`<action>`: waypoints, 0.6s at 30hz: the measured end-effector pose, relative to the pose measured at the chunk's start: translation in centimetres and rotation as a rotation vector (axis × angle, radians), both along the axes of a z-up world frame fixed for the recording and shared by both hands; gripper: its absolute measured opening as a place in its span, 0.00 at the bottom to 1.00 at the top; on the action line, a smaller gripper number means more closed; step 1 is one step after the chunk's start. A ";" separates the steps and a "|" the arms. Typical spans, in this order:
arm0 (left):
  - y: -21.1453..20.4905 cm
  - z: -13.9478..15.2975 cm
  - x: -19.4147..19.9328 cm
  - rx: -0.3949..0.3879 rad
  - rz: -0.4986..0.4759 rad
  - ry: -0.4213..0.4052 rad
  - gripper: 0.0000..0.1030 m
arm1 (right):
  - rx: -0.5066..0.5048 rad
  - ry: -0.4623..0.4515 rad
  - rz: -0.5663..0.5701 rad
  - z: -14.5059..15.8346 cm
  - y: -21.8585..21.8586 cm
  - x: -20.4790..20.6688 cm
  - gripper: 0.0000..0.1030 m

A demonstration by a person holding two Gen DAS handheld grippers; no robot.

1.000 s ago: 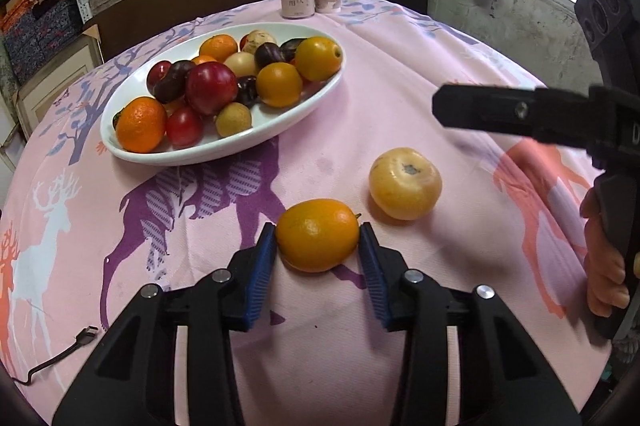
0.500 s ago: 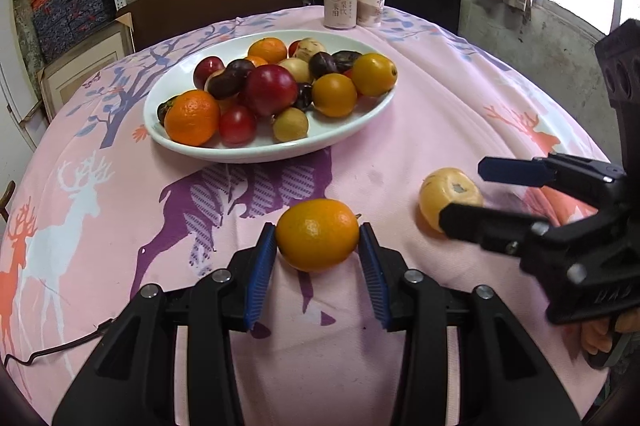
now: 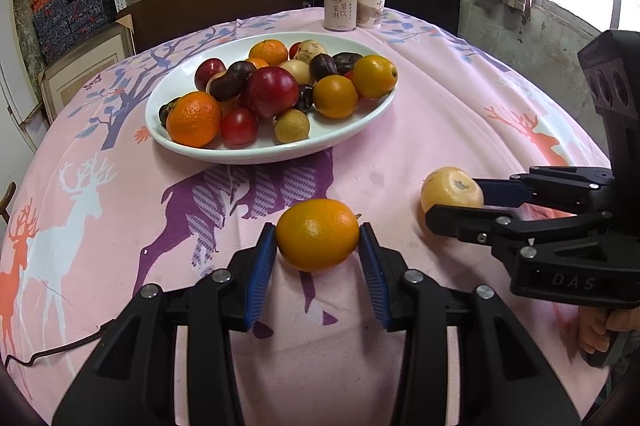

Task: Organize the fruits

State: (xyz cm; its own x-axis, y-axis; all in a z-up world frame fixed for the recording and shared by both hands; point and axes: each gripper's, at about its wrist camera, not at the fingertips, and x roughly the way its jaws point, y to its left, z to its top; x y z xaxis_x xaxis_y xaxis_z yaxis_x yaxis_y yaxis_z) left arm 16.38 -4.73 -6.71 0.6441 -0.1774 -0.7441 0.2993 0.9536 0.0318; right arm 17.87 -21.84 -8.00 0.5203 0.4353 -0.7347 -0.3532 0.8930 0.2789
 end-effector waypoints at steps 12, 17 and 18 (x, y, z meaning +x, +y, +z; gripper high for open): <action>0.7 1.4 -0.4 -0.003 0.031 -0.059 0.40 | 0.083 -0.083 -0.065 2.2 -1.8 -0.8 0.40; 1.7 3.2 0.9 -0.017 0.055 -0.082 0.40 | 0.118 -0.095 -0.096 4.2 -2.9 0.5 0.40; 1.9 3.6 1.5 -0.018 0.062 -0.086 0.40 | 0.116 -0.107 -0.100 4.9 -2.8 1.0 0.40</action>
State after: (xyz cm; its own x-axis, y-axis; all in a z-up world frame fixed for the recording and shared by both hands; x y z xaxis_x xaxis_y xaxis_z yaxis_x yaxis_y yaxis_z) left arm 17.86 -2.85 -3.07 0.7155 -0.1482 -0.6827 0.2371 0.9708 0.0377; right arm 18.91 -24.68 -3.12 0.6375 0.4559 -0.6211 -0.2973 0.8893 0.3476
